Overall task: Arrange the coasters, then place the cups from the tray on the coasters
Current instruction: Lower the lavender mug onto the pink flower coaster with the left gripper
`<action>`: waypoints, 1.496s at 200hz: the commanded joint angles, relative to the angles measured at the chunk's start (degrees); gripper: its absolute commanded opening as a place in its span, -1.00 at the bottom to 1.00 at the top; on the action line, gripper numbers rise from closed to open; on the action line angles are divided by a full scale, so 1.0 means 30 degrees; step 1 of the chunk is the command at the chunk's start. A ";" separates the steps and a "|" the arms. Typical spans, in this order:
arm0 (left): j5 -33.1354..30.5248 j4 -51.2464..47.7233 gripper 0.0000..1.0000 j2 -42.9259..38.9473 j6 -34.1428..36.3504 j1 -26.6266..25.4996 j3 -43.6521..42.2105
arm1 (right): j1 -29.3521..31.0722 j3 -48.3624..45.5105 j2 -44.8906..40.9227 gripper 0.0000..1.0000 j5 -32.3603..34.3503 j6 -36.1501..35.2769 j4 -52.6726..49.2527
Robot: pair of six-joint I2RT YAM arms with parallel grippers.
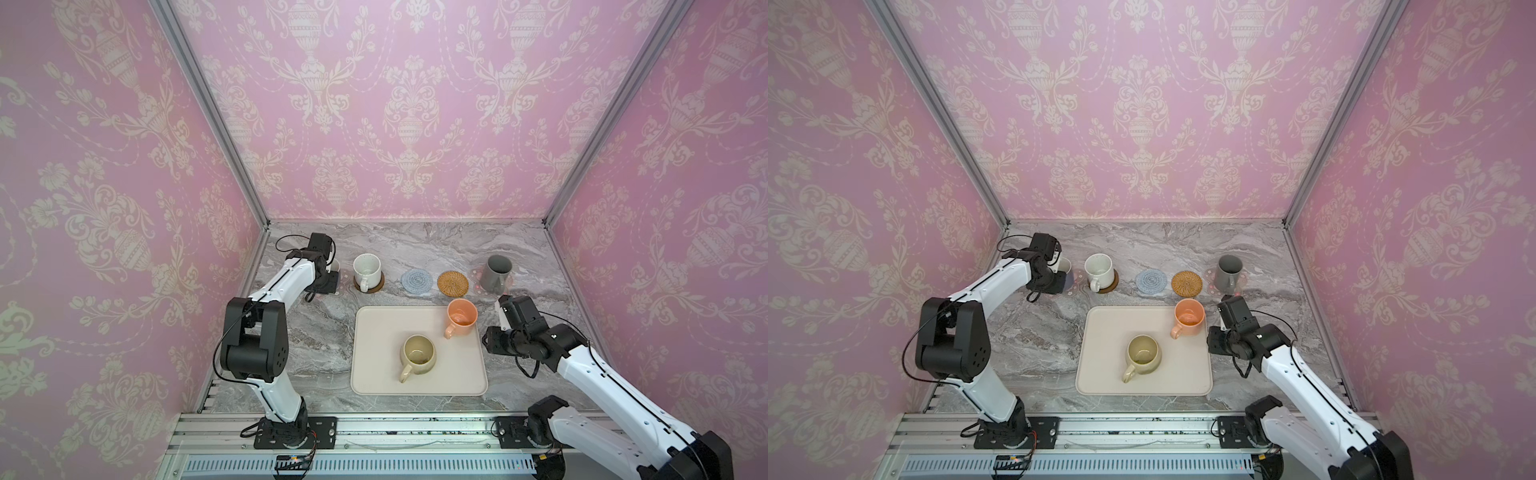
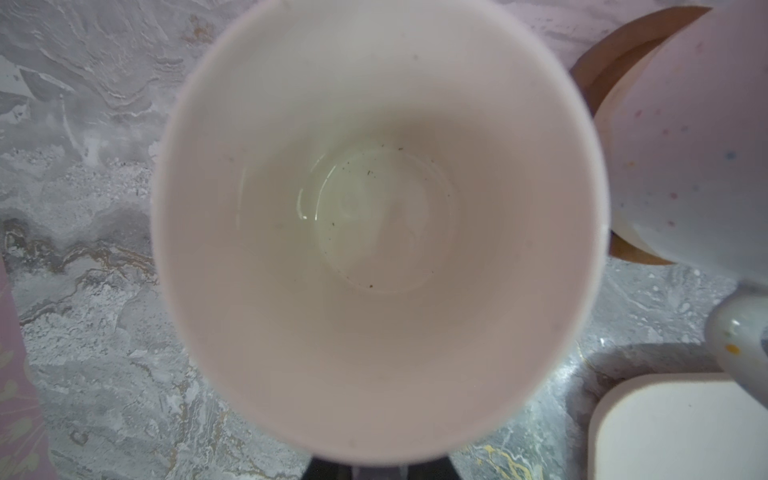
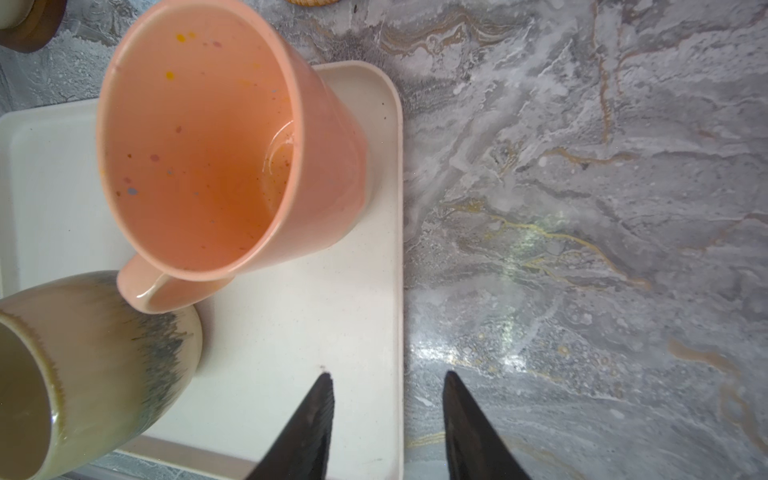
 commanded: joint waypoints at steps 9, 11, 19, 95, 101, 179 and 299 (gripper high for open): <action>0.0132 0.1280 -1.00 -0.0101 0.0611 0.0373 0.0725 | 0.0120 0.0047 -0.0006 -0.10 0.0408 0.0586 0.0323; 0.0118 0.1309 -1.00 -0.0105 0.0616 0.0370 0.0736 | 0.0122 0.0047 0.0000 -0.10 0.0444 0.0597 0.0340; 0.0148 0.1419 -1.00 -0.0136 0.0625 0.0425 0.0711 | 0.0123 0.0019 0.0031 -0.10 0.0473 0.0627 0.0381; 0.0136 0.2354 -1.00 0.0120 0.0063 0.0598 0.0418 | 0.0111 -0.0187 0.0144 -0.11 0.0454 0.0872 0.0795; 0.0148 0.2413 -1.00 0.0199 0.0061 0.0594 0.0417 | 0.0122 -0.0180 0.0173 -0.11 0.0459 0.0865 0.0788; 0.0193 0.2644 -1.00 0.0428 -0.0130 0.0653 0.0066 | 0.0121 -0.0330 0.0296 -0.11 0.0416 0.0978 0.1031; 0.0730 0.3107 -1.00 0.0655 -0.0759 0.0653 -0.0780 | 0.0123 -0.0422 0.0028 -0.11 0.0397 0.0968 0.0971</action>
